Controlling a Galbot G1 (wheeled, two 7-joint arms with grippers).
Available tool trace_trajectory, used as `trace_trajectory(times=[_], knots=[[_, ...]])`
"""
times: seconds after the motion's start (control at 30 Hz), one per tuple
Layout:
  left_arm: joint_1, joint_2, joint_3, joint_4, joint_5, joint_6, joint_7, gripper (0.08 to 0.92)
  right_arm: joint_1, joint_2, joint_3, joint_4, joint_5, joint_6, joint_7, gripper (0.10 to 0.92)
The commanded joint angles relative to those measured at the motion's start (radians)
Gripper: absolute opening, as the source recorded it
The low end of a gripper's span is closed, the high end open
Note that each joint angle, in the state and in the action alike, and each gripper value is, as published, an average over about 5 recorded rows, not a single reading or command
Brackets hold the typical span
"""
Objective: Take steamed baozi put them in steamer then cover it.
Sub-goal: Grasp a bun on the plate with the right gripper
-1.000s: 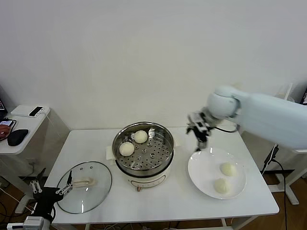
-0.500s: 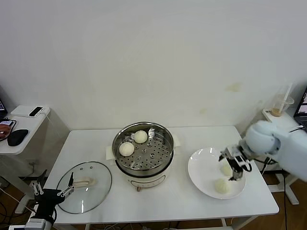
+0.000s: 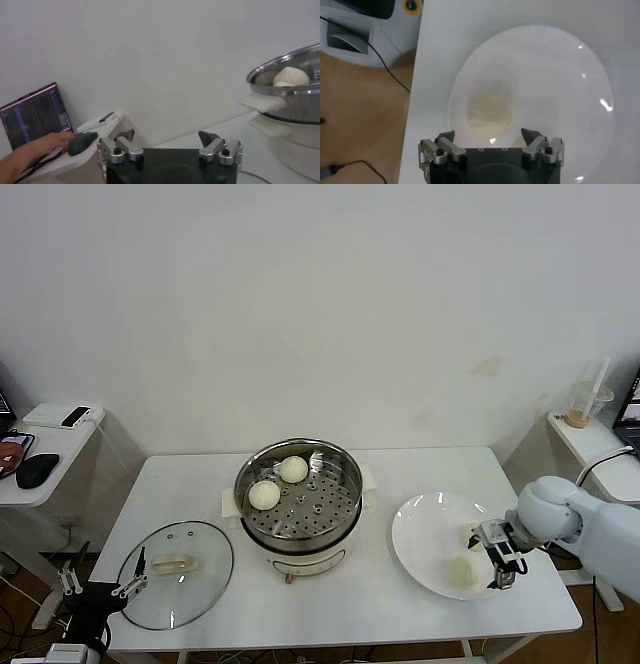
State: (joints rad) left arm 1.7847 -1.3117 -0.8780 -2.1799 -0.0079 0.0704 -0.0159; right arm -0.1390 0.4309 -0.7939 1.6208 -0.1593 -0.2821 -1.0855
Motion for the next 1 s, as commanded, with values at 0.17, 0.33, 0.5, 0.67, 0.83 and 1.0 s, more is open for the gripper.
trace_trajectory(times=[0.17,0.33,0.5,0.67,0.83,1.0], knots=[[-0.005,-0.003,-0.001,0.006,0.001,0.0,-0.001,0.823,-0.096,0.061,0.068,-0.085,-0.032,0.005,0.023,0.823],[-0.005,-0.003,-0.002,0.008,0.002,0.0,-0.001,0.823,-0.094,0.08,0.072,-0.1,-0.023,-0.003,0.034,0.794],[-0.006,-0.003,-0.002,0.009,0.002,0.0,-0.001,0.823,-0.095,0.09,0.069,-0.101,-0.012,-0.016,0.041,0.715],[-0.006,-0.005,-0.001,0.007,0.003,0.001,-0.001,0.823,-0.094,0.095,0.068,-0.102,-0.008,-0.024,0.043,0.653],[-0.005,-0.004,-0.002,0.006,0.002,0.0,-0.001,0.823,-0.083,0.088,0.067,-0.1,-0.008,-0.024,0.028,0.603],[-0.005,-0.004,-0.002,0.004,0.001,-0.001,-0.001,0.823,-0.047,0.079,0.069,-0.097,-0.002,-0.021,0.011,0.559]])
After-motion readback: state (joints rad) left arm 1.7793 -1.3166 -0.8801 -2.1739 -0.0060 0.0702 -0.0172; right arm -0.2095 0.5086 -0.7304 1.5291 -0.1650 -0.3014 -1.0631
